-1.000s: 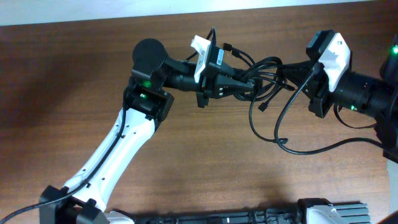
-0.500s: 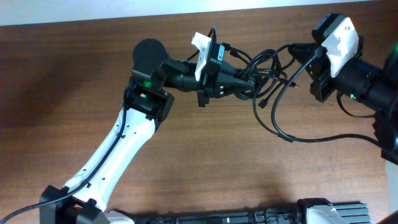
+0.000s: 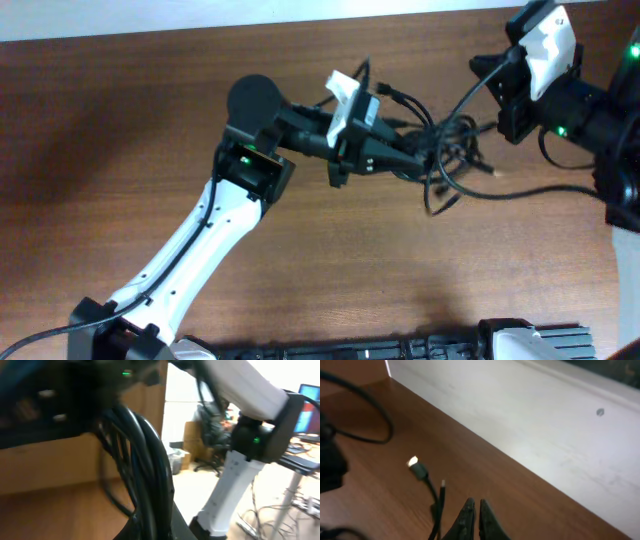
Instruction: Untangle cables
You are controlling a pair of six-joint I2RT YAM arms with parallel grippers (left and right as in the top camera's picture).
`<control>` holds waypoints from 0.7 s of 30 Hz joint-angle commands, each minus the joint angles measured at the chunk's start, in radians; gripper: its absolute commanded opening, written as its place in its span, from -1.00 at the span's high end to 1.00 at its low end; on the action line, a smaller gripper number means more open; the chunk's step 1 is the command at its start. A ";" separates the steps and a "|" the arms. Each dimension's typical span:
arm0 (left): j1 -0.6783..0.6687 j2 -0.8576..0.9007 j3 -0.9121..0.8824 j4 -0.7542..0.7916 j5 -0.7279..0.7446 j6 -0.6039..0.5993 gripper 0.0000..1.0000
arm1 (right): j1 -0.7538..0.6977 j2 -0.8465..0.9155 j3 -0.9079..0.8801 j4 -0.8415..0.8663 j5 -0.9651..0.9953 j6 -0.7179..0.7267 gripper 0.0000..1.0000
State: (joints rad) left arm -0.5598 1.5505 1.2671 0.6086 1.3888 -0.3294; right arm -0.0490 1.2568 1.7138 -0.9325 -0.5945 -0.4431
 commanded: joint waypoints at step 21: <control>0.128 -0.013 0.000 -0.026 0.022 -0.026 1.00 | -0.005 -0.040 0.013 -0.104 0.266 0.093 -0.84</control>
State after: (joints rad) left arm -0.4492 1.5505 1.2671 0.5766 1.4109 -0.3450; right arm -0.0502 1.2472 1.7138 -1.0168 -0.3565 -0.3664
